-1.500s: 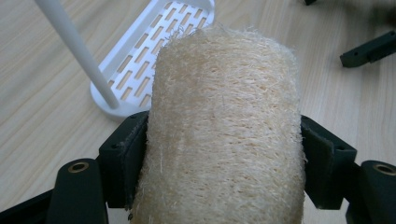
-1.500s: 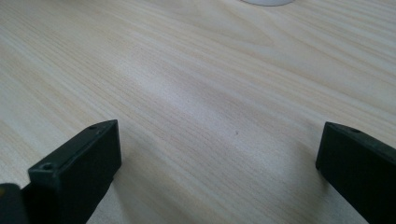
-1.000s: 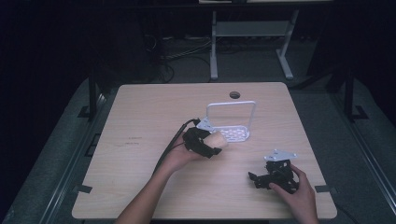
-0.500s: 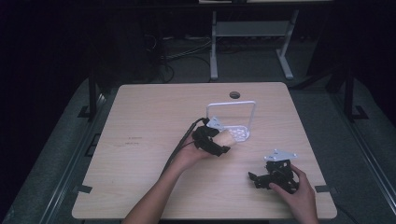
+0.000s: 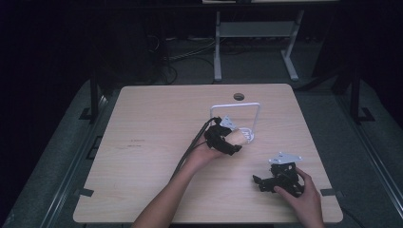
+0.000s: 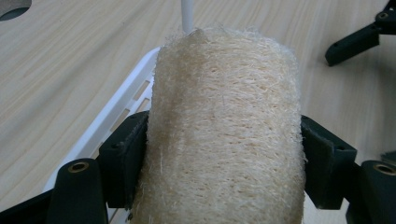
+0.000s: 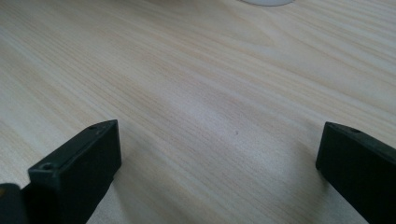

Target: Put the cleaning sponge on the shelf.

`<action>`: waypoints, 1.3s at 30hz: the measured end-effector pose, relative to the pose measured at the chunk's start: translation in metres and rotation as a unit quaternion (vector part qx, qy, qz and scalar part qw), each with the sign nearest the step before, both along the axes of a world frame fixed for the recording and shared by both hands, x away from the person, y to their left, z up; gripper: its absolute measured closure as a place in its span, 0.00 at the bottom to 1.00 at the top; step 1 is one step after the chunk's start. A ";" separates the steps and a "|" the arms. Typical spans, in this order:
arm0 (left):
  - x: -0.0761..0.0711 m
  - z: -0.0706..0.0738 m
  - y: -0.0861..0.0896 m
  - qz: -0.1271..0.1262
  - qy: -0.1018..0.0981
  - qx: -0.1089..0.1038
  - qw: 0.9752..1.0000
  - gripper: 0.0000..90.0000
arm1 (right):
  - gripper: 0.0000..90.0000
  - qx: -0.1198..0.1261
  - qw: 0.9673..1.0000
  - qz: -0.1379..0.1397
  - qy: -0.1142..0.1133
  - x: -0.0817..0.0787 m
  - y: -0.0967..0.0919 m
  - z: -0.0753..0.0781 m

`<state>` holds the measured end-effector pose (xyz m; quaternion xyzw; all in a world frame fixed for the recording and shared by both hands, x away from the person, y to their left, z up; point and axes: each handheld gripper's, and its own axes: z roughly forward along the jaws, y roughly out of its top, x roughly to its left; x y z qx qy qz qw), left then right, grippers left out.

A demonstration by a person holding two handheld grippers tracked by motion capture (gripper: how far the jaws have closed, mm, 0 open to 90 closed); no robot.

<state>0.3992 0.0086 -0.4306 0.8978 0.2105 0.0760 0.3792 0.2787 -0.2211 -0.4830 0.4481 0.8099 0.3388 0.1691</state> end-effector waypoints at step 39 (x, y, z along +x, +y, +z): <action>0.027 -0.020 -0.032 0.041 -0.021 0.034 0.998 0.29 | 0.00 0.000 1.000 0.000 -0.001 0.000 0.000 0.000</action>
